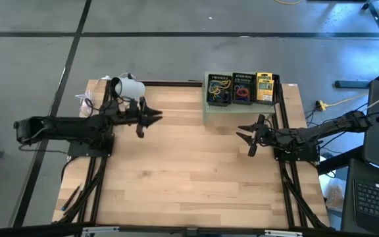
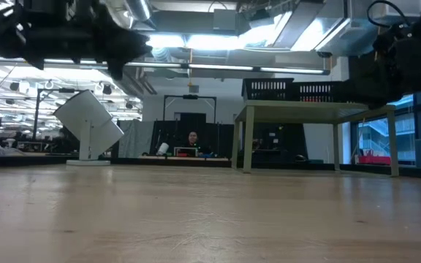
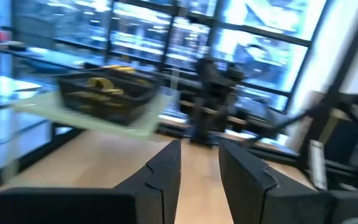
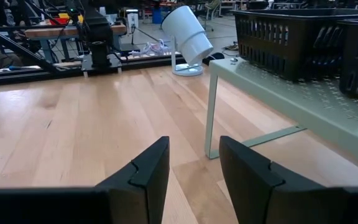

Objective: Pick & Place Office Desk Supplies
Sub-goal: Return to Home Position

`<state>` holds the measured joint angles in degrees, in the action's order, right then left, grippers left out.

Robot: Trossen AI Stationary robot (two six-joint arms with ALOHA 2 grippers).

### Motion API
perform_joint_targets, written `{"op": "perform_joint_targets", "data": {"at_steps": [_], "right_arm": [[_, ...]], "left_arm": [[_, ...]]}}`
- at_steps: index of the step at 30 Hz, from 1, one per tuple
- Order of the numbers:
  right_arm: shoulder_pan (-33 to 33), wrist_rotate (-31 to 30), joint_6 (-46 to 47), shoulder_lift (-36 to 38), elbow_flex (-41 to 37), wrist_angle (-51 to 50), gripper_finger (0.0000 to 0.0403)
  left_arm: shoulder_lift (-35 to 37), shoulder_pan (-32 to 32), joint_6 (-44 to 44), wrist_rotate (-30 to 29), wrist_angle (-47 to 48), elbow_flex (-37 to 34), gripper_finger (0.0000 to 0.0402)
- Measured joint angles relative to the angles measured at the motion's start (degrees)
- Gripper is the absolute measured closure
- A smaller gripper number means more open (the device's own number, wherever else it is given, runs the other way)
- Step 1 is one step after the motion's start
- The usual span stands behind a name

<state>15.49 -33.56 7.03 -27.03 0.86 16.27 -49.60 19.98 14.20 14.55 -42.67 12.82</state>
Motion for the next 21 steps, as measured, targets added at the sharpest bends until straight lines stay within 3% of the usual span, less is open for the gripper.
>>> {"op": "perform_joint_targets", "data": {"at_steps": [4,12,16,21], "right_arm": [[0.0,0.0,0.0,0.0,0.0,0.0,0.0259],[0.0,0.0,0.0,0.0,0.0,0.0,0.0259],[0.0,0.0,0.0,0.0,0.0,0.0,0.0259],[0.0,0.2,0.0,0.0,0.0,0.0,0.0259]], "left_arm": [[0.0,7.1,0.3,2.7,0.8,-0.2,0.03],[0.0,17.5,4.6,21.5,1.0,-0.2,0.03],[0.1,20.0,6.9,24.5,1.3,-0.2,0.03],[2.3,20.3,6.6,24.1,4.9,-0.2,0.03]]}}
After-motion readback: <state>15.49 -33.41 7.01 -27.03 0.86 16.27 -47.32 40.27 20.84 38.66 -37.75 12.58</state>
